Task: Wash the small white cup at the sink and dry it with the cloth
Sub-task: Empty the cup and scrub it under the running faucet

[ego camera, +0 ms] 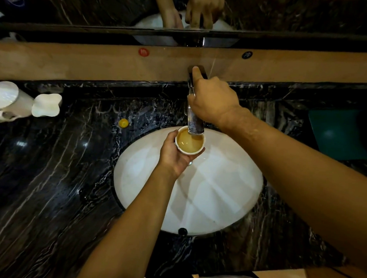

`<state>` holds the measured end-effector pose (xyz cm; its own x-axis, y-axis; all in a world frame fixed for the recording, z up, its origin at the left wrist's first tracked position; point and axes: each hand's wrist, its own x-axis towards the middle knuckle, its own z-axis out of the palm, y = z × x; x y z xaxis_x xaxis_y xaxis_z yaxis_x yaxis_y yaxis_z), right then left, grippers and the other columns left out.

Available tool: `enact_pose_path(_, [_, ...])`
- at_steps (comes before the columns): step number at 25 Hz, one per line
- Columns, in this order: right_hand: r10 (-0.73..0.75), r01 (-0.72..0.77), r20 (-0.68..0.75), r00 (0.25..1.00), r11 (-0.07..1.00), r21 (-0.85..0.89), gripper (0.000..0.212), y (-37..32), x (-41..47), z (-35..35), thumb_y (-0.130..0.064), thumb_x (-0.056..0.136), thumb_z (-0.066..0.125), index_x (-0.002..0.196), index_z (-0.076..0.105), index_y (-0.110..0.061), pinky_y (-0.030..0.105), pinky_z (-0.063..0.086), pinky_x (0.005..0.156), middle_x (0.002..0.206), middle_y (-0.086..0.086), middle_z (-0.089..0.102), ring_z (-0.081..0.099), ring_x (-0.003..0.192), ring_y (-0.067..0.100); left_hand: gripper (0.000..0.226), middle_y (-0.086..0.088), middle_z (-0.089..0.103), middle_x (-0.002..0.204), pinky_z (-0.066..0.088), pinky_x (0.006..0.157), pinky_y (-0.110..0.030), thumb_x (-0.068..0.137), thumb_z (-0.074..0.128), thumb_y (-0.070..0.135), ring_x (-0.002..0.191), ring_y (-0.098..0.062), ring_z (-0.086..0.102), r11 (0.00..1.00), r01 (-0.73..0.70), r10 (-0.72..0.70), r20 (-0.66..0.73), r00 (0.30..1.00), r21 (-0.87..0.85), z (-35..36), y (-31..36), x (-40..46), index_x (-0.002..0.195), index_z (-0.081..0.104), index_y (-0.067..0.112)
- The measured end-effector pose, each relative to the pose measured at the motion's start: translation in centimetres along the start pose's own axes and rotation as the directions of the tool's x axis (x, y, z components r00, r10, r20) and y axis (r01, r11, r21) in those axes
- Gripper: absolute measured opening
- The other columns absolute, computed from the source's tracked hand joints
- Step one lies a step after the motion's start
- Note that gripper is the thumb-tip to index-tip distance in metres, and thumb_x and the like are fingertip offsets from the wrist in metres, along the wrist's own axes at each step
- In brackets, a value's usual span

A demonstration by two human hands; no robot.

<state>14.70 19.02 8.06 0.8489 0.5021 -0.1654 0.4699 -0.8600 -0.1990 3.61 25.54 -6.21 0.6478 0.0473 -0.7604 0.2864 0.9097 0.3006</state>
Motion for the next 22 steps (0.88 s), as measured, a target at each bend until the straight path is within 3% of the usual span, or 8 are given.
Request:
enact_pose_path(10, [-0.020,0.020,0.013,1.000,0.999,0.050,0.059,0.1,0.8,-0.3,-0.032,0.095,0.050,0.150,0.034,-0.015,0.041,0.046,0.068,0.113,0.021,0.065,0.062,0.097,0.044,0.050,-0.021,0.068,0.126,0.054,0.094,-0.060,0.099,0.049,0.033,0.103,-0.036,0.068,1.000,0.009,-0.009,-0.009,1.000,0.020,0.0,0.0,0.3,0.142,0.054,0.010])
enact_pose_path(12, [-0.023,0.023,0.004,1.000,0.997,0.075,0.064,0.5,1.0,-0.3,-0.035,0.093,0.052,0.151,0.034,-0.017,0.041,0.049,0.070,0.113,0.020,0.067,0.062,0.097,0.043,0.049,-0.022,0.065,0.134,0.053,0.095,-0.060,0.098,0.049,0.033,0.105,-0.037,0.067,1.000,0.014,-0.014,-0.020,1.000,0.015,-0.1,0.0,0.4,0.142,0.055,0.011])
enact_pose_path(14, [-0.035,0.034,0.001,0.999,0.974,0.222,0.075,1.4,0.8,-0.1,-0.040,0.089,0.056,0.156,0.027,-0.023,0.042,0.056,0.079,0.121,0.015,0.067,0.065,0.100,0.036,0.051,-0.023,0.063,0.137,0.056,0.092,-0.058,0.098,0.049,0.034,0.109,-0.038,0.066,1.000,0.016,-0.015,-0.028,0.999,0.019,-0.3,0.0,0.4,0.142,0.055,0.010])
enact_pose_path(15, [-0.042,0.041,-0.007,0.999,0.921,0.388,0.080,1.9,0.2,0.3,-0.038,0.088,0.061,0.157,0.024,-0.026,0.039,0.058,0.084,0.126,0.009,0.066,0.066,0.099,0.026,0.053,-0.023,0.062,0.139,0.058,0.087,-0.055,0.097,0.049,0.036,0.109,-0.038,0.066,0.999,0.017,-0.017,-0.027,1.000,0.030,-0.3,0.0,0.4,0.143,0.054,0.010])
enact_pose_path(17, [0.014,0.045,-0.076,0.997,0.689,0.723,0.083,3.2,-2.1,2.8,-0.023,0.085,0.068,0.156,0.025,-0.028,0.021,0.055,0.082,0.116,-0.004,0.065,0.063,0.086,0.002,0.054,-0.023,0.060,0.141,0.060,0.076,-0.049,0.097,0.048,0.038,0.106,-0.037,0.065,0.998,0.023,-0.022,-0.020,1.000,0.059,-0.5,0.0,0.5,0.143,0.054,0.009])
enact_pose_path(19, [0.238,-0.019,-0.103,0.966,0.460,0.888,0.072,4.9,-5.2,7.0,-0.014,0.080,0.063,0.147,0.040,-0.023,0.025,0.050,0.076,0.095,-0.001,0.061,0.058,0.079,0.006,0.052,-0.023,0.060,0.141,0.060,0.072,-0.046,0.096,0.051,0.038,0.106,-0.038,0.065,0.997,0.027,-0.025,-0.028,0.999,0.072,-0.6,-0.1,0.4,0.140,0.056,0.010])
enact_pose_path(20, [0.344,-0.108,-0.017,0.939,0.339,0.935,0.066,5.3,-6.4,9.1,-0.015,0.078,0.061,0.141,0.047,-0.021,0.031,0.049,0.078,0.095,0.001,0.061,0.059,0.084,0.011,0.053,-0.023,0.060,0.140,0.060,0.071,-0.045,0.096,0.054,0.037,0.108,-0.039,0.064,0.997,0.026,-0.024,-0.030,0.999,0.076,-0.7,-0.1,0.4,0.141,0.055,0.010])
enact_pose_path(22, [0.373,-0.327,0.259,0.891,0.131,0.936,0.059,5.3,-8.1,12.4,-0.020,0.079,0.063,0.137,0.052,-0.020,0.037,0.052,0.085,0.111,0.006,0.065,0.064,0.102,0.021,0.049,-0.025,0.061,0.139,0.060,0.068,-0.043,0.098,0.054,0.032,0.109,-0.040,0.063,0.996,0.004,-0.002,-0.024,1.000,0.093,-0.8,-0.1,0.4,0.142,0.053,0.009])
